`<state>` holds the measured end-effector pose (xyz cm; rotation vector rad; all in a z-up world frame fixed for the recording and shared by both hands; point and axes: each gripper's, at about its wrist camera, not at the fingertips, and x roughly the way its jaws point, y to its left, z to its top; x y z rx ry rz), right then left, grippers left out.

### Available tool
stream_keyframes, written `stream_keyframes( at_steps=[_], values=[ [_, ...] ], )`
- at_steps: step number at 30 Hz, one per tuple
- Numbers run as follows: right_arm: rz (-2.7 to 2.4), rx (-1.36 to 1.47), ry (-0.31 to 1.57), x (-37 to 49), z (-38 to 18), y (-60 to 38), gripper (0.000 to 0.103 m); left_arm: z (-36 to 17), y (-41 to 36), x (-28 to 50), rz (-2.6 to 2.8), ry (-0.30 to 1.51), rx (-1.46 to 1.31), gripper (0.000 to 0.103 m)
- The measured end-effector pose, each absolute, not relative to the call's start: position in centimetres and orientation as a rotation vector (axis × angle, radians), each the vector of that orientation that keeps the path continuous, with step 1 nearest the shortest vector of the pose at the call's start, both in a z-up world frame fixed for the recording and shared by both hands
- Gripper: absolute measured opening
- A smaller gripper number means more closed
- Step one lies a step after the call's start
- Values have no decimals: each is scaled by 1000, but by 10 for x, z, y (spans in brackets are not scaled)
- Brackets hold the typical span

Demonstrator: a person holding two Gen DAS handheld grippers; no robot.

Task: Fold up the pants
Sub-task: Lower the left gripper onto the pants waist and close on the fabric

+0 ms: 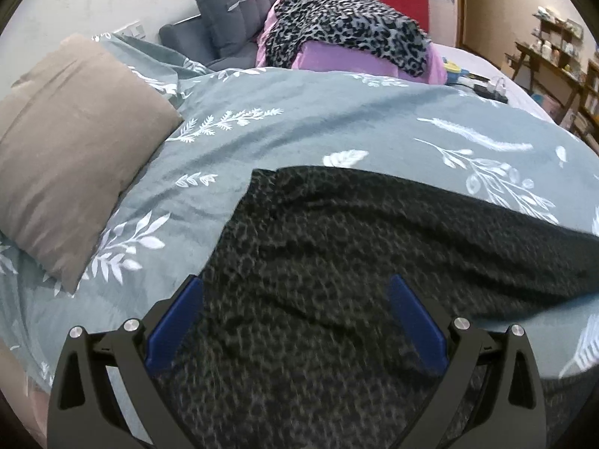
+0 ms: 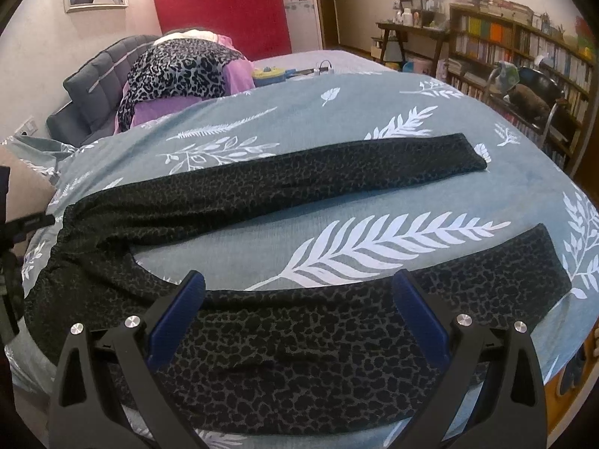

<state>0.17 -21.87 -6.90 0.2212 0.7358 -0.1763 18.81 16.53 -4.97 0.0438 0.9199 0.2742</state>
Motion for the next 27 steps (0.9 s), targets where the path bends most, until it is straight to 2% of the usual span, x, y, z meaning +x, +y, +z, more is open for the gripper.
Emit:
stream_keyframes(
  at_steps=[8,18,24,27],
  values=[
    [-180,223,797,21,-89,-221,100,-69,190,247,292,984,-12,98],
    [-180,251,851,44,-108,-225,100,-79,183,304,303,1044,-3,98],
    [-180,269,889,53,-121,-229,100,-88,193,332,314,1124,-183,98],
    [-179,276,903,56,-127,-231,100,-93,198,345,320,1149,-263,94]
  ],
)
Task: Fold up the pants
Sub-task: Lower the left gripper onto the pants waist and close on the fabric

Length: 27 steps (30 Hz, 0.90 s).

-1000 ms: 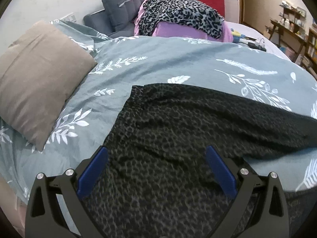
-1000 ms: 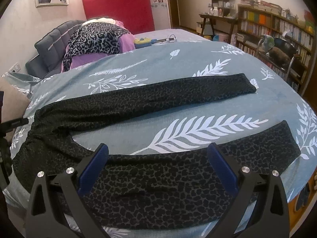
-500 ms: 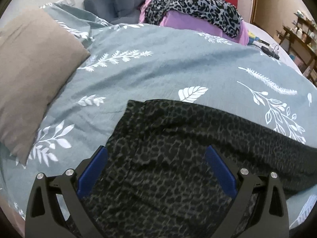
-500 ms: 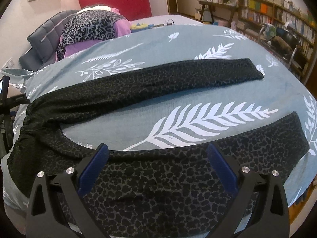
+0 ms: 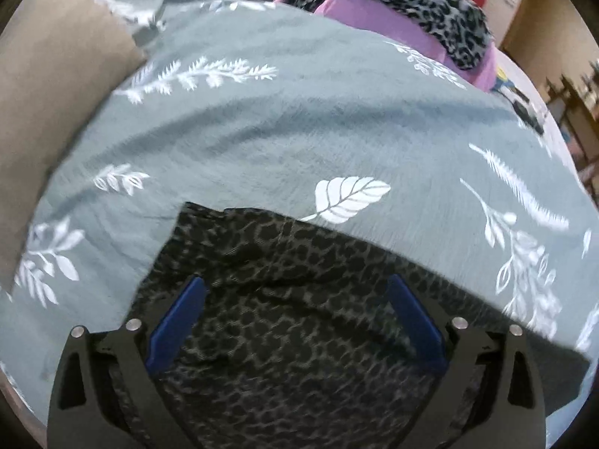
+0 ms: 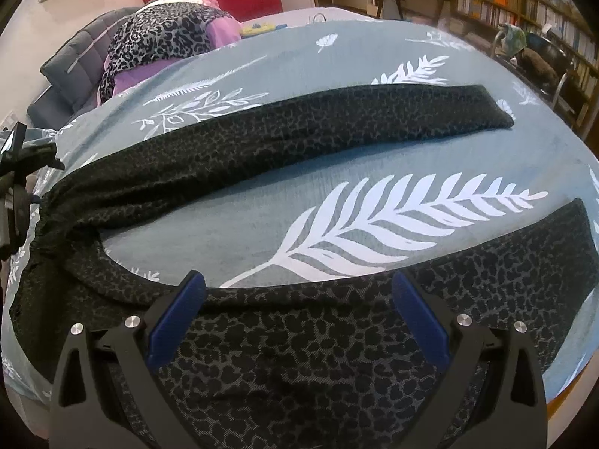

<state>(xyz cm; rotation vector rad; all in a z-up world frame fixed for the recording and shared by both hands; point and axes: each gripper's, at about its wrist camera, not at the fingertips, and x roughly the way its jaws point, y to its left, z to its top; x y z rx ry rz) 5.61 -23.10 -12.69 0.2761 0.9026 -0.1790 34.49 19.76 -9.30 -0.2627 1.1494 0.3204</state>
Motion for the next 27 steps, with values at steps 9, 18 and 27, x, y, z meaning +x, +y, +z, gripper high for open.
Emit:
stream_keyframes(
  at_steps=[9,18,27],
  values=[
    [-172,297,925,62,-138,-238,100,-116,209,379,401,1233,-457,75],
    [-180,314,914,61,-139,-245,100,-133,207,409,543,1279,-442,74],
    [-186,326,894,62,-135,-249,100,-127,190,401,586,1297,-305,33]
  ],
)
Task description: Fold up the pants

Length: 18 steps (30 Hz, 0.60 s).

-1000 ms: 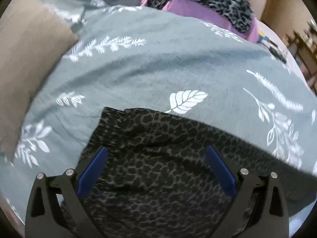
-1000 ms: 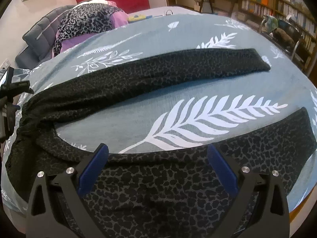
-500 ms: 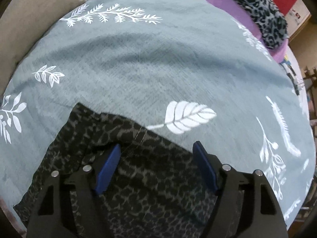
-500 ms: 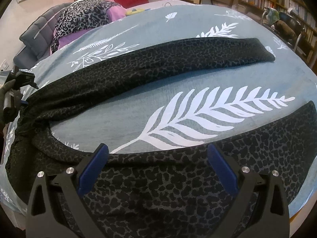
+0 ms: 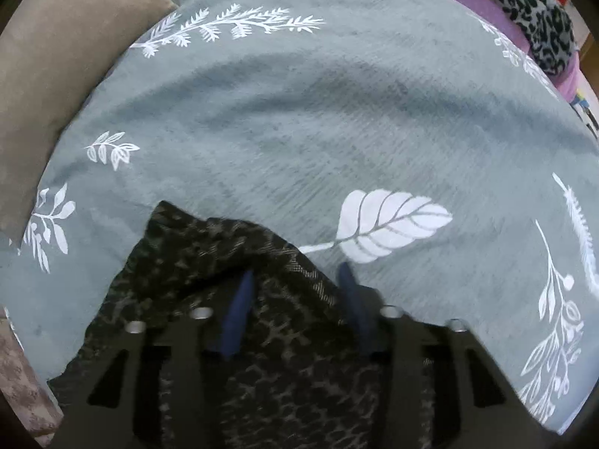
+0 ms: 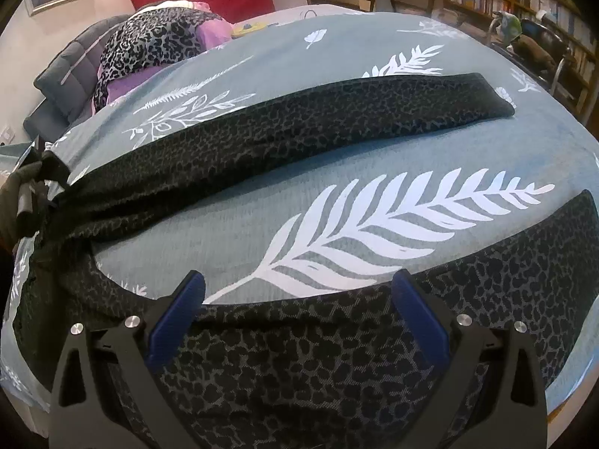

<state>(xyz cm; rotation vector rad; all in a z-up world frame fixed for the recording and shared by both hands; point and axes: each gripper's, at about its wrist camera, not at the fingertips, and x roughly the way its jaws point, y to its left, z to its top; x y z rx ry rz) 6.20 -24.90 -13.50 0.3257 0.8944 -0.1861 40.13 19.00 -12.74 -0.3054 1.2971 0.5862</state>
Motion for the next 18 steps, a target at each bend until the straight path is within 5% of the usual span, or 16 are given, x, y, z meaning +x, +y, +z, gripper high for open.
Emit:
stream_keyframes(
  at_steps=[4,18],
  values=[
    [-197,320,879,62,-132,-253,100,-113,194,378,515,1275,-361,11],
    [-351,420,761,109,-106,-377,100,-65,204,262,340,1154,-389,8]
  ],
)
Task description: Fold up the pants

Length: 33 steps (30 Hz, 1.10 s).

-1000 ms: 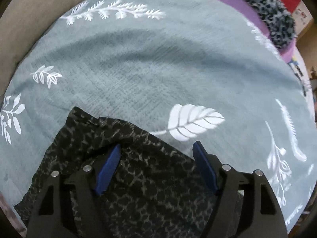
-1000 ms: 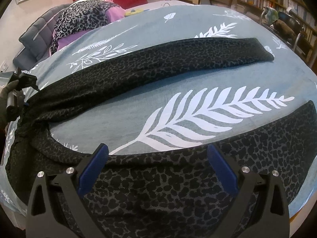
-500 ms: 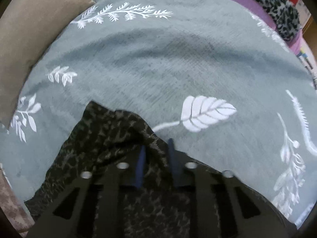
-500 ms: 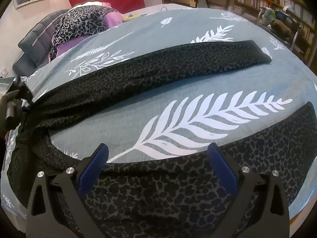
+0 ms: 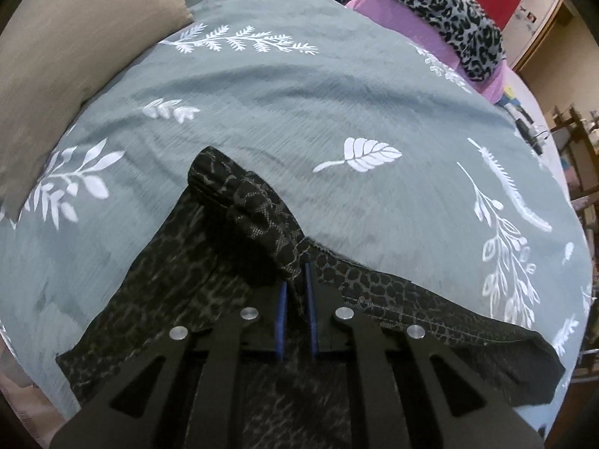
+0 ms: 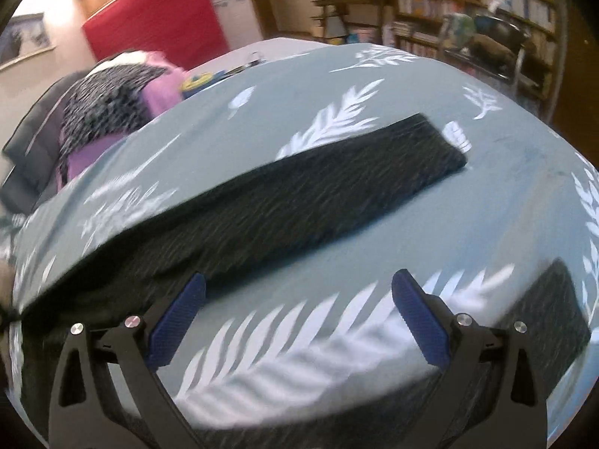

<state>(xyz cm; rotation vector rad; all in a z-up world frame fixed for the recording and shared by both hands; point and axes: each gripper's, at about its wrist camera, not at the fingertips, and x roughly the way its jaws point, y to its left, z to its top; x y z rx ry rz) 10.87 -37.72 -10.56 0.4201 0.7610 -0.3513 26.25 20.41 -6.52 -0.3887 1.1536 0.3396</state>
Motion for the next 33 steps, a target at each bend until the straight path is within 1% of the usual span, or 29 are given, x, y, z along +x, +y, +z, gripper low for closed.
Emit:
stream_keyframes(
  at_steps=[7,10,13,20,21,22,24,26,28,30,31,32,33],
  values=[
    [-406,556,755,153,-103,-456,100,-53,210,222,321,1130,-368,8],
    [-471,554,753,179,-100,-491,100,-53,212,210,314,1145,-346,8],
    [-493,635,767,205,-103,-525,100,-52,210,197,310,1152,-327,8],
    [-600,673,836,252,-116,-559,100,-50,222,155,343,1137,-376,7],
    [-605,679,848,256,-119,-561,100,-51,225,150,368,1138,-374,0],
    [-622,688,876,261,-127,-565,100,-51,228,145,402,1134,-361,0],
    [-648,693,924,266,-140,-571,92,-53,234,137,434,1133,-335,0],
    [-651,707,971,271,-155,-574,76,-58,238,134,431,1155,-334,0],
    [-674,701,969,270,-163,-578,70,-62,239,135,420,1172,-332,0],
    [-701,668,959,268,-162,-576,60,-65,239,136,393,1181,-353,0],
    [-712,646,960,267,-160,-575,47,-65,238,137,375,1188,-369,0],
    [-719,625,954,264,-159,-574,31,-66,237,138,357,1194,-389,0],
    [-717,626,945,261,-157,-575,26,-68,236,139,341,1203,-419,0]
  ],
)
